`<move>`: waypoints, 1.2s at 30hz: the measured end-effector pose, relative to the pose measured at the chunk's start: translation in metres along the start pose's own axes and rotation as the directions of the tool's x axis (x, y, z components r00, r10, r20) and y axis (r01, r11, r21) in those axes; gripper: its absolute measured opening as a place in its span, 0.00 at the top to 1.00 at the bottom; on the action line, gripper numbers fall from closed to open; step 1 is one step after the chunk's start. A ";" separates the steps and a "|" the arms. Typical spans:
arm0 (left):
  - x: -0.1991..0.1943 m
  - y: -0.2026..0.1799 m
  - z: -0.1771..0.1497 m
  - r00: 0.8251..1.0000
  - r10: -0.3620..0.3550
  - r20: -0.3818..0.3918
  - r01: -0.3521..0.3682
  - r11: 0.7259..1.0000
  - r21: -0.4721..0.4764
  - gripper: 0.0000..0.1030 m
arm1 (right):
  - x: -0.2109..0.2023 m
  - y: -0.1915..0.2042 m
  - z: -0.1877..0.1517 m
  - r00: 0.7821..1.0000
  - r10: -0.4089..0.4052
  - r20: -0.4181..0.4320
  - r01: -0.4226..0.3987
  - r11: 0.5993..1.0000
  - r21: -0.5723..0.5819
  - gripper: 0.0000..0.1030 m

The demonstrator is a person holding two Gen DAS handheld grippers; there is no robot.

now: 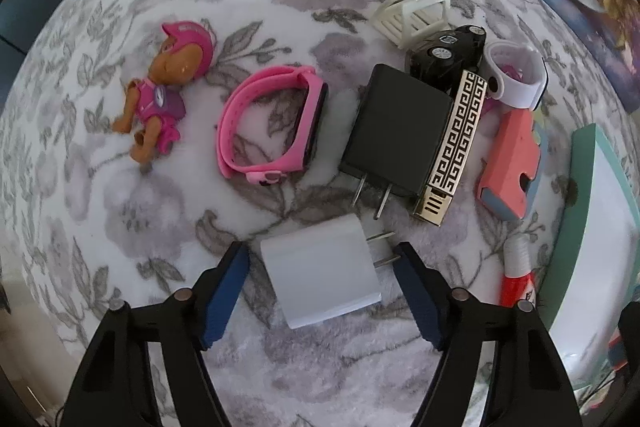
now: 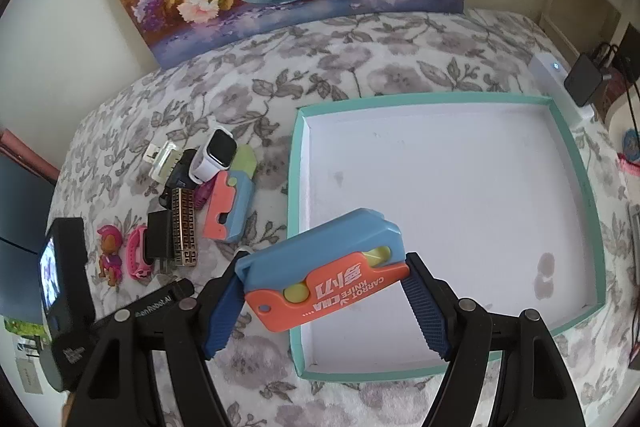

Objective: Organize rigid objects
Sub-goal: 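Grasp the white charger with the left gripper while the right gripper lifts the box cutter, then carry the charger and box cutter into the teal-rimmed tray and open both grippers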

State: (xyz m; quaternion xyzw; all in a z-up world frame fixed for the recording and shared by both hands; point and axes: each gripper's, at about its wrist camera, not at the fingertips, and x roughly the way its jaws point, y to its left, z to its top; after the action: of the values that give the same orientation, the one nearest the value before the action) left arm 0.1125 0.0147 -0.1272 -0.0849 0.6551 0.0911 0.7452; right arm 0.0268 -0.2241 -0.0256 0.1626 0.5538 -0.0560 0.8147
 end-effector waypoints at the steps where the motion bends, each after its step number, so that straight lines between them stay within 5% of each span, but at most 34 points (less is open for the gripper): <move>1: -0.001 -0.001 0.000 1.000 0.002 0.009 -0.002 1.000 0.005 0.34 | 0.000 -0.001 0.000 1.000 -0.002 -0.001 0.002 1.000 0.002 0.25; 10: -0.016 -0.009 -0.013 0.998 0.017 0.054 -0.020 0.998 0.056 0.37 | 0.003 -0.008 0.000 1.000 -0.010 -0.015 0.011 1.000 0.018 0.25; 19: -0.079 -0.018 -0.032 0.988 -0.030 0.153 0.015 0.995 0.098 0.37 | 0.002 -0.029 0.004 0.999 -0.032 -0.010 0.032 0.997 0.075 0.25; 27: -0.095 -0.095 -0.045 0.990 -0.089 0.106 0.056 0.959 0.279 0.37 | 0.004 -0.075 0.007 0.988 -0.153 -0.003 0.151 0.970 0.188 0.24; 31: -0.101 -0.136 -0.059 0.983 -0.146 0.114 0.097 0.930 0.354 0.37 | -0.010 -0.108 0.008 0.959 -0.282 0.034 0.262 0.923 0.282 0.24; 36: -0.102 -0.182 -0.072 0.969 -0.217 0.122 0.148 0.896 0.419 0.37 | -0.026 -0.147 0.003 0.937 -0.343 0.066 0.286 0.862 0.419 0.24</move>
State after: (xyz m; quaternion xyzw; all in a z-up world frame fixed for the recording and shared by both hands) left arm 0.0753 -0.1824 -0.0339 0.0185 0.5845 -0.1109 0.8035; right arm -0.0204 -0.3659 -0.0310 0.2297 0.4915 -0.3123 0.7798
